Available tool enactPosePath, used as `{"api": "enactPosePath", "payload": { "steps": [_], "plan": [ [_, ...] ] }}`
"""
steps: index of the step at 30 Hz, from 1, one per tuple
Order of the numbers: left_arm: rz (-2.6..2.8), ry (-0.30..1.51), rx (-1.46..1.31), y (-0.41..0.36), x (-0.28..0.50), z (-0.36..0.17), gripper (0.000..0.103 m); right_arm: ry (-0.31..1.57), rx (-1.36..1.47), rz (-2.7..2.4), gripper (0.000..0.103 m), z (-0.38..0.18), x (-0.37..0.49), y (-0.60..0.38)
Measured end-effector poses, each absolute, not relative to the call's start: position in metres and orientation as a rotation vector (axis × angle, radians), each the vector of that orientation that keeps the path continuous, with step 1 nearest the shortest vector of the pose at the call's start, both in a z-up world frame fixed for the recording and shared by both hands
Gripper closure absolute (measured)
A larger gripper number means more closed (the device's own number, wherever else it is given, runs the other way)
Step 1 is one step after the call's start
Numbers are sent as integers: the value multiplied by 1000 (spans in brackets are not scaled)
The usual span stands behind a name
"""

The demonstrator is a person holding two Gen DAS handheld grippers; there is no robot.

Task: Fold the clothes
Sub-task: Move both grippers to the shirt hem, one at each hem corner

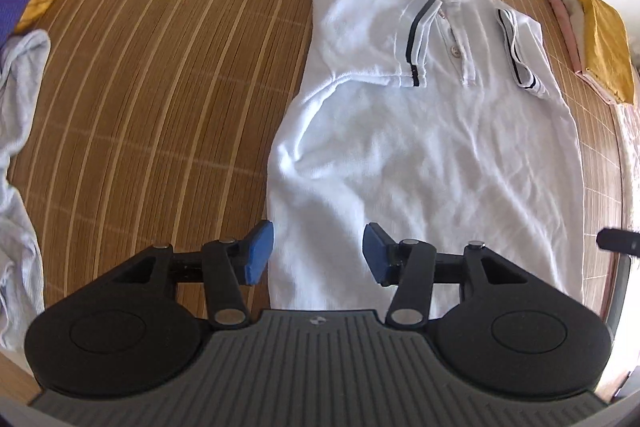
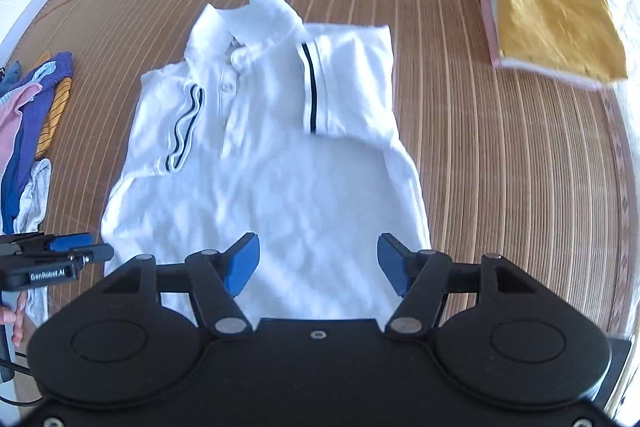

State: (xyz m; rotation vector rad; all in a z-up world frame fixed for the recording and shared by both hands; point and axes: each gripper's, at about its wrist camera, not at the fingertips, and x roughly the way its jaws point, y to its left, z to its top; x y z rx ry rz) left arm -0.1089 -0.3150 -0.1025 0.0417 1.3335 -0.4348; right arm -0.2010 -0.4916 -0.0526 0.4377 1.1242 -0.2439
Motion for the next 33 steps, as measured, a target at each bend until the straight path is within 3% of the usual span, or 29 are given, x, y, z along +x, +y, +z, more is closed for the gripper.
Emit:
{"api": "enactPosePath", "payload": {
  "steps": [5, 11, 16, 33],
  "plan": [
    [-285, 1409, 73, -310, -155, -117, 41, 1207, 525, -277, 32, -82, -262, -479],
    [-122, 1462, -98, -309, -207, -126, 39, 1233, 473, -238, 27, -87, -289, -482],
    [-142, 1428, -5, -328, -239, -122, 36, 1254, 429, -206, 25, -92, -312, -484],
    [-50, 1446, 77, -338, -281, -138, 35, 1309, 471, -165, 23, -126, -345, -504]
  ]
}}
